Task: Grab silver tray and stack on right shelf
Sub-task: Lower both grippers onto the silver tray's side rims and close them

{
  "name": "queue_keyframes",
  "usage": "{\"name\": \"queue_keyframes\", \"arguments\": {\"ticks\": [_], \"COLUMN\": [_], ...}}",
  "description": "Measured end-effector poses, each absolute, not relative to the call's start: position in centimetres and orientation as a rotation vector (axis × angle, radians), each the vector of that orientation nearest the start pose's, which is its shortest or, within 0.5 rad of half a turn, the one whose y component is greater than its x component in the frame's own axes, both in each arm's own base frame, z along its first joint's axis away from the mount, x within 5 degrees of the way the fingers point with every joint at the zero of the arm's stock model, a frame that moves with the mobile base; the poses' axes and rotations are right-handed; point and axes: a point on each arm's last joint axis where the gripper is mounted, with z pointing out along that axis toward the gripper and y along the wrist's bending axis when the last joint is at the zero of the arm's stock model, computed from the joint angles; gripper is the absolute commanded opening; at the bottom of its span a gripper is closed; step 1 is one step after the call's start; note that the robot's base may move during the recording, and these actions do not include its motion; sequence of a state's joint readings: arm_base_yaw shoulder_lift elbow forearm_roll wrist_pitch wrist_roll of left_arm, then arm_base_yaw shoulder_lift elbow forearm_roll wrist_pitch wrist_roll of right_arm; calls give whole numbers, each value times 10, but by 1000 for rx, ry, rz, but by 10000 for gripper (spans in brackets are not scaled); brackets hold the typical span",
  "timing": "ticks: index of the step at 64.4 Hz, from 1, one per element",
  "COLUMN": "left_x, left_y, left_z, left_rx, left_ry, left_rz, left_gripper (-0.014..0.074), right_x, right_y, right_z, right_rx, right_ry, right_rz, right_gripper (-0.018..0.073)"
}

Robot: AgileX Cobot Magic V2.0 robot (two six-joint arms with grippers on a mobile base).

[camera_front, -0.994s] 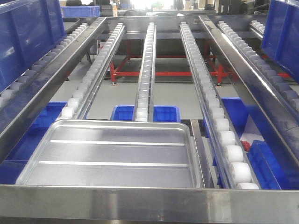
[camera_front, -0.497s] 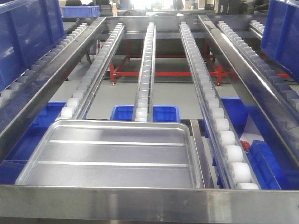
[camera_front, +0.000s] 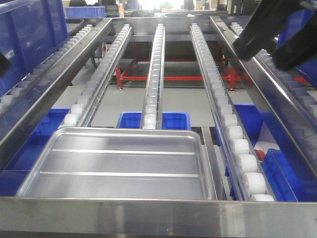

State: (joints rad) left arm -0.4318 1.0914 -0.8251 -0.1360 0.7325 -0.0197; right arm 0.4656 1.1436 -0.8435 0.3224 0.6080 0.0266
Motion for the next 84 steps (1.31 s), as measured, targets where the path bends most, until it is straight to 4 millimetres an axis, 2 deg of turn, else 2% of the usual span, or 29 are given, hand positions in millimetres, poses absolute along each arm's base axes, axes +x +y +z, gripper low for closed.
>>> {"name": "queue_keyframes", "arguments": {"ticks": [10,15,22,30,42,58,84], "left_x": [206,217,231,243,253,266,277], "left_y": [-102,-106,-114,-134,-155,-163,-172], "left_z": [288,288,286,278,253,223,197], "left_rx": [440,419,405,401,342,296,240], "left_ry": [2577,2613,2653,2681,2741,2799,2820], "left_rz": [-292,-258,-179,-67,2,37,23], "left_gripper": [316,316,316,316,316,316,316], "right_x": [213,223,239,254,267,275,283], "right_y": [146,157,166,176,184,190,197], "right_z": [284,276,261,254,242,216,188], "right_rx": [-362,-366,-310,-203,-150,-137,-129], "right_ry": [2504,2553,2650,2696,2727,2788,2842], "right_rz": [572,517,375,278,251,217,198], "right_gripper": [426,425,425,425,425,425,425]}}
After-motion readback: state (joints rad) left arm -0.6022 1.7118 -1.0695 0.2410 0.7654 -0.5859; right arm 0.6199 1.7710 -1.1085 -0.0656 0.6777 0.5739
